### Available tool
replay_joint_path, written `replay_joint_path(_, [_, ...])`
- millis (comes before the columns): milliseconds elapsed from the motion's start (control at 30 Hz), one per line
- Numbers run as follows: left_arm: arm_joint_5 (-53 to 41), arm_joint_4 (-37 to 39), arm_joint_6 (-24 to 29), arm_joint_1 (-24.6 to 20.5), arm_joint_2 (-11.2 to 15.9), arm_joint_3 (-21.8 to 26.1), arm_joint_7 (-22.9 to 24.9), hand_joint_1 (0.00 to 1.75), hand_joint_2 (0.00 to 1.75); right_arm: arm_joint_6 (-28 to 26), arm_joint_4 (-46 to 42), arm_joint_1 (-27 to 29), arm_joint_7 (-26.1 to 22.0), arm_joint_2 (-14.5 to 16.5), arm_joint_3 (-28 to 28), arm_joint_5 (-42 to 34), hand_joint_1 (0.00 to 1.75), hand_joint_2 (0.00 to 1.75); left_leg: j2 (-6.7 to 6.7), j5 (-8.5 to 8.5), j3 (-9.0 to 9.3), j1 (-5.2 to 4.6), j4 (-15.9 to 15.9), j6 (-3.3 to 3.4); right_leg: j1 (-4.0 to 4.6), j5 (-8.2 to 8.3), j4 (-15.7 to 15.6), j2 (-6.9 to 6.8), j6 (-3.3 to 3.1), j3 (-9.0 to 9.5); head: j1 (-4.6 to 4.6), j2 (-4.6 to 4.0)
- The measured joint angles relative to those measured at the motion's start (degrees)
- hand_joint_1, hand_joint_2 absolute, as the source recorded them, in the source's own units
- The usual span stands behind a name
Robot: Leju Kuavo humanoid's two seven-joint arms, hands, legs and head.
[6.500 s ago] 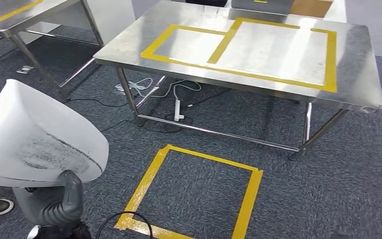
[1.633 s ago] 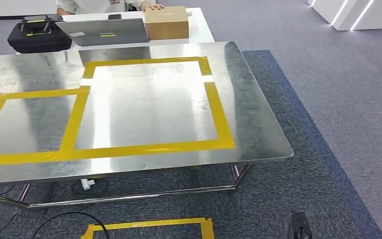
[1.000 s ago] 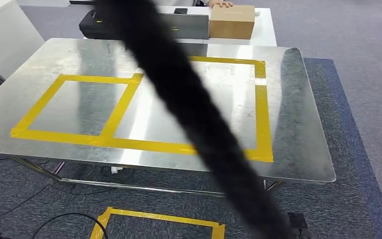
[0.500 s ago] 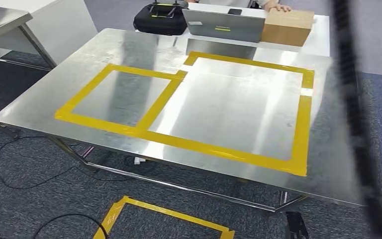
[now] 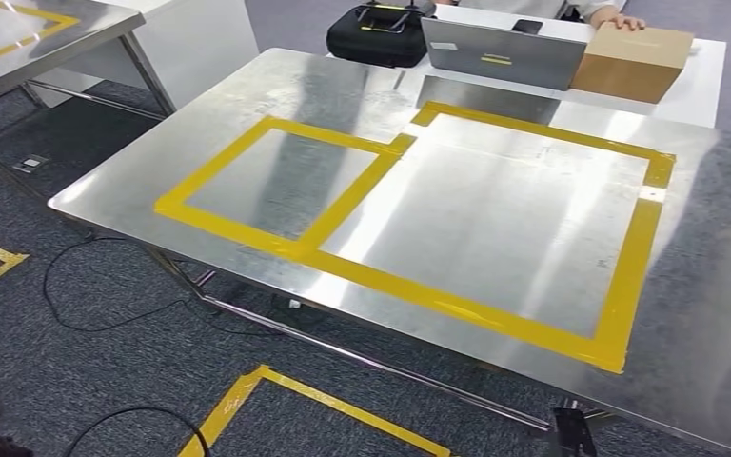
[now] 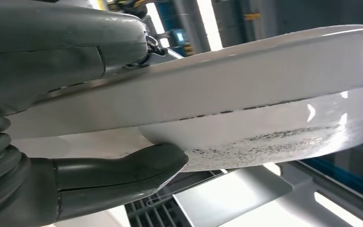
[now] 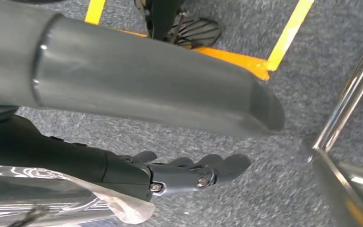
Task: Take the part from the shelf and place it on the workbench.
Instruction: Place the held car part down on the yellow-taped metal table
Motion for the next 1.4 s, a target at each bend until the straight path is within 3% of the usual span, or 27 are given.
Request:
replay_joint_path(67, [-4.60, 1.12, 0.01, -1.45, 1.36, 0.74, 2.03, 1.75, 1.75, 0.46, -0.01, 0.01, 0.10, -0.02, -0.01, 0.51, 0.00, 0.00, 1.38, -2.12, -1.59, 0.06, 3.59, -0.48, -0.03, 0.10, -0.16, -0.47, -0.79, 0.16, -0.16, 0.00])
replay_joint_path(133, [-8.80, 3.68, -0.43, -3.88, 3.27, 2.00, 4.91, 1.75, 1.75, 0.98, 0.00, 0.02, 0.45, -0.04, 0.15, 1.42, 0.00, 0.00, 2.36, -5.31, -5.02, 0.12, 10.85, -0.78, 0.18, -0.01, -0.17, -1.02, -1.29, 0.22, -0.29, 0.00])
replay_joint_path(167, [-10.69, 6.07, -1.32, -5.91, 4.55, 2.63, 6.94, 1.75, 1.75, 1.26, 0.01, 0.03, 0.86, -0.07, 0.32, 2.00, 0.00, 0.00, 2.47, -6.23, -6.64, 0.13, 13.98, -0.78, 0.31, -0.06, -0.16, -1.31, -1.39, 0.24, -0.30, 0.00])
replay_joint_path(200, [-12.08, 9.86, -2.39, -9.16, 6.06, 3.17, 8.75, 1.75, 1.75, 1.50, 0.01, 0.02, 1.38, -0.12, 0.57, 2.53, 0.00, 0.00, 2.49, -6.10, -7.54, 0.12, 15.46, -0.69, 0.45, -0.10, -0.16, -1.69, -1.45, 0.28, -0.31, 0.00])
replay_joint_path(233, [-13.23, 15.68, -3.33, -13.66, 7.91, 3.62, 9.92, 1.75, 1.75, 1.73, 0.01, -0.11, 1.94, -0.17, 0.87, 3.05, 0.00, 0.00, 2.51, -4.85, -7.44, 0.08, 14.76, -0.45, 0.64, -0.11, -0.16, -2.12, -1.49, 0.33, -0.28, 0.00])
replay_joint_path(267, [-13.81, 22.49, -3.73, -18.77, 9.78, 3.94, 10.07, 1.75, 1.75, 1.93, 0.01, -0.38, 2.43, -0.22, 1.18, 3.45, 0.00, 0.00, 2.54, -2.75, -6.26, -0.01, 11.92, -0.03, 0.84, -0.09, -0.18, -2.48, -1.58, 0.38, -0.27, 0.00])
replay_joint_path(333, [-13.51, 35.80, -2.93, -27.54, 13.08, 4.48, 8.38, 1.75, 1.75, 2.09, 0.03, -1.10, 2.88, -0.21, 1.78, 3.87, 0.00, 0.00, 2.67, 0.72, -2.62, -0.48, 4.27, 1.29, 1.07, 0.05, -0.21, -2.70, -1.71, 0.32, -0.24, 0.00])
replay_joint_path(367, [-13.31, 40.67, -2.31, -30.55, 14.20, 4.66, 7.69, 1.75, 1.75, 2.12, 0.05, -1.32, 2.96, -0.19, 2.03, 3.96, 0.00, 0.00, 2.75, 1.45, -1.27, -0.79, 1.51, 1.82, 1.05, 0.18, -0.22, -2.54, -1.67, 0.18, -0.28, 0.00])
replay_joint_path(433, [-13.20, 48.10, -1.32, -34.84, 15.57, 4.76, 7.08, 1.75, 1.75, 2.16, 0.13, -1.28, 3.08, -0.18, 2.36, 4.01, 0.00, 0.00, 2.89, 1.40, -0.48, -1.22, -0.30, 2.27, 0.89, 0.40, -0.34, -2.31, -1.31, -0.11, -0.31, 0.00])
replay_joint_path(533, [-13.24, 55.14, -0.81, -38.13, 16.61, 4.62, 7.54, 1.75, 1.75, 2.19, 0.25, -1.10, 3.08, -0.31, 2.64, 4.03, 0.00, 0.00, 3.09, 1.87, 0.23, -0.91, -2.20, 2.10, 0.85, -0.31, 0.20, -1.89, -0.60, -0.79, -0.31, 0.00])
replay_joint_path(600, [-13.40, 57.89, -0.79, -39.36, 16.73, 4.50, 8.16, 1.75, 1.75, 2.16, 0.27, -1.13, 3.07, -0.44, 2.81, 4.04, 0.00, 0.00, 3.23, 2.14, 0.62, -0.61, -3.05, 2.02, 0.83, -2.66, 4.75, -1.40, -0.22, -3.34, -0.19, 0.00])
replay_joint_path(667, [-13.55, 59.96, -0.83, -40.18, 16.69, 4.24, 8.67, 1.75, 1.75, 2.14, 0.27, -1.09, 3.10, -0.49, 2.87, 4.04, 0.00, 0.00, 3.20, 2.01, 0.63, -0.56, -3.07, 2.13, 0.75, -5.09, 11.97, -1.21, 0.15, -7.46, -0.13, 0.00])
replay_joint_path(700, [-13.61, 60.77, -0.84, -40.40, 16.65, 4.00, 8.84, 1.75, 1.75, 2.13, 0.27, -1.01, 3.10, -0.51, 2.88, 4.04, 0.00, 0.00, 3.17, 1.87, 0.68, -0.54, -3.02, 2.12, 0.69, -5.19, 14.21, -1.21, 0.35, -9.04, -0.14, 0.00])
replay_joint_path(733, [-13.78, 61.46, -0.83, -40.62, 16.62, 3.69, 9.04, 1.75, 1.75, 2.12, 0.27, -0.93, 3.10, -0.57, 2.88, 4.04, 0.00, 0.00, 3.11, 1.68, 0.78, -0.47, -2.94, 2.04, 0.63, -4.13, 14.43, -1.22, 0.58, -9.73, -0.13, 0.00])
replay_joint_path(800, [-14.52, 62.71, -0.96, -41.04, 16.56, 2.93, 10.02, 1.75, 1.75, 2.11, 0.27, -0.82, 3.11, -0.73, 2.94, 4.15, 0.00, 0.00, 2.99, 1.07, 1.13, -0.24, -2.58, 1.62, 0.44, 0.58, 8.72, -1.24, 0.92, -8.03, -0.11, 0.00])
replay_joint_path(867, [-15.55, 64.14, -1.57, -41.79, 16.64, 2.13, 11.90, 1.75, 1.75, 2.16, 0.31, -0.81, 3.22, -0.81, 3.23, 4.56, 0.00, 0.00, 2.89, 0.38, 1.07, -0.20, -1.86, 1.00, 0.40, 3.42, 2.36, -1.06, 0.86, -5.22, -0.03, 0.01])
replay_joint_path(900, [-16.03, 64.97, -2.11, -42.33, 16.77, 1.76, 12.96, 1.75, 1.75, 2.19, 0.33, -0.82, 3.36, -0.83, 3.47, 4.83, 0.00, 0.00, 2.87, 0.22, 0.82, -0.23, -1.51, 0.69, 0.46, 3.60, 0.81, -0.93, 0.53, -4.50, -0.02, 0.01])
replay_joint_path(1000, [-17.86, 67.88, -4.57, -44.32, 17.34, 0.67, 15.81, 1.75, 1.75, 2.25, 0.36, -0.89, 3.59, -0.82, 3.96, 5.19, 0.00, 0.00, 2.89, 0.15, 0.15, -0.19, -0.99, 0.07, 0.59, 3.11, 0.25, -0.75, -0.70, -4.22, 0.06, 0.02])
replay_joint_path(1067, [-19.26, 69.67, -5.88, -45.84, 17.68, -0.18, 17.00, 1.75, 1.75, 2.34, 0.36, -1.18, 3.55, -0.82, 4.16, 5.24, 0.00, 0.00, 2.96, -1.08, -0.89, -0.06, 1.21, -0.39, 0.44, 3.12, -0.04, -0.78, -1.37, -3.89, -0.09, 0.02])
replay_joint_path(1167, [-20.79, 71.62, -6.87, -47.72, 17.49, -1.57, 17.90, 1.75, 1.75, 2.81, 0.37, -1.68, 4.06, -0.82, 4.65, 5.85, 0.00, 0.00, 3.00, -5.13, -6.17, 0.11, 11.69, -0.99, 0.41, 2.87, -0.15, -0.83, -2.07, -3.45, -0.26, 0.02])
replay_joint_path(1200, [-21.24, 72.14, -7.16, -48.17, 17.25, -2.10, 18.04, 1.75, 1.75, 2.95, 0.38, -1.73, 4.40, -0.82, 4.87, 6.10, 0.00, 0.00, 3.00, -5.74, -7.83, 0.15, 14.60, -1.03, 0.43, 2.77, -0.15, -0.84, -2.17, -3.30, -0.26, 0.02])
replay_joint_path(1233, [-21.65, 72.56, -7.45, -48.67, 16.99, -2.58, 18.10, 1.75, 1.75, 3.00, 0.38, -1.73, 4.73, -0.82, 5.09, 6.32, 0.00, 0.00, 3.00, -5.28, -8.66, 0.17, 15.64, -0.97, 0.44, 2.68, -0.14, -0.84, -2.22, -3.14, -0.27, 0.02])
replay_joint_path(1267, [-21.90, 72.86, -7.71, -49.29, 16.69, -3.07, 18.12, 1.75, 1.75, 3.04, 0.39, -1.73, 4.98, -0.82, 5.26, 6.50, 0.00, 0.00, 3.00, -3.67, -8.36, 0.17, 14.27, -0.79, 0.46, 2.58, -0.14, -0.83, -2.22, -2.95, -0.26, 0.02])
replay_joint_path(1333, [-22.17, 73.25, -8.09, -50.93, 16.04, -3.91, 17.95, 1.75, 1.75, 3.10, 0.40, -1.73, 5.23, -0.81, 5.56, 6.90, 0.00, 0.00, 3.00, 0.92, -5.51, 0.03, 7.14, -0.20, 0.47, 2.37, -0.19, -0.82, -2.12, -2.58, -0.24, 0.02])
replay_joint_path(1400, [-22.00, 73.48, -8.24, -52.65, 15.29, -4.64, 17.22, 1.75, 1.75, 3.10, 0.43, -1.77, 5.27, -0.80, 5.88, 7.11, 0.00, 0.00, 2.99, 3.19, -3.05, -0.36, 1.39, 0.38, 0.56, 2.31, -0.25, -0.80, -1.77, -2.55, -0.24, 0.02])
